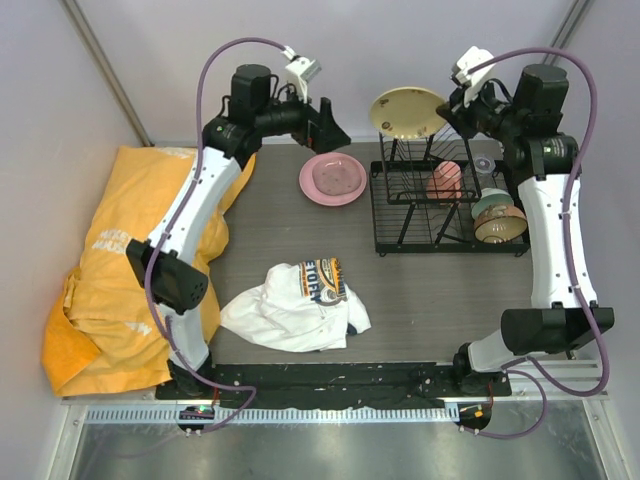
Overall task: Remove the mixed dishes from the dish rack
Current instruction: Pick up the plate from the dish rack.
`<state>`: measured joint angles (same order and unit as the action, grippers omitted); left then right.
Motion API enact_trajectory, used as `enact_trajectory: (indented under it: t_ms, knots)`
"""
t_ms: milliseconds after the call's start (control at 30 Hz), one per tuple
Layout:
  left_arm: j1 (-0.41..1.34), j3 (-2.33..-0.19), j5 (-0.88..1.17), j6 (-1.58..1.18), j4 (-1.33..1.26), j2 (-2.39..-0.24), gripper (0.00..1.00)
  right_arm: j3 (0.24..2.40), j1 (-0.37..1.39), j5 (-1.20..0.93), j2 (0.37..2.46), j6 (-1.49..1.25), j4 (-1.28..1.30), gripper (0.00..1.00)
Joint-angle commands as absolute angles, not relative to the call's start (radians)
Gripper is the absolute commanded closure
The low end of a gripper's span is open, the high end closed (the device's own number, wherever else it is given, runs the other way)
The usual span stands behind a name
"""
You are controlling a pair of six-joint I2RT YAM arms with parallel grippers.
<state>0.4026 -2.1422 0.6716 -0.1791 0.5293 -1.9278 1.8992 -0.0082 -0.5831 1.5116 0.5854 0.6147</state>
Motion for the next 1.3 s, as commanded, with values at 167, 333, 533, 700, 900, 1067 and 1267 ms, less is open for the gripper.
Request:
enact_trajectory:
  t_ms: [167, 333, 533, 700, 900, 1067, 1267]
  knots:
    - [0.543, -2.072, 0.578, -0.023, 0.517, -1.749, 0.0, 1.787, 0.156, -0.58, 1.42, 0.537, 0.614, 0.94]
    - [0.572, -2.01, 0.537, 0.033, 0.517, -1.718, 0.02, 1.764, 0.19, -0.618, 1.396, 0.499, 0.614, 0.93]
    - [0.581, -1.95, 0.479, 0.078, 0.503, -1.691, 0.03, 1.75, 0.195, -0.658, 1.361, 0.468, 0.618, 0.93]
    - [0.581, -1.928, 0.483, 0.091, 0.494, -1.677, 0.09, 1.738, 0.196, -0.681, 1.335, 0.451, 0.626, 0.93]
    - [0.581, -1.902, 0.506, 0.075, 0.474, -1.661, 0.37, 1.698, 0.198, -0.68, 1.318, 0.454, 0.624, 0.92]
    - [0.581, -1.901, 0.509, 0.057, 0.456, -1.658, 0.59, 1.657, 0.198, -0.686, 1.304, 0.451, 0.614, 0.9]
    - [0.581, -1.916, 0.503, 0.031, 0.451, -1.68, 1.0, 1.6, 0.199, -0.683, 1.292, 0.445, 0.591, 0.8]
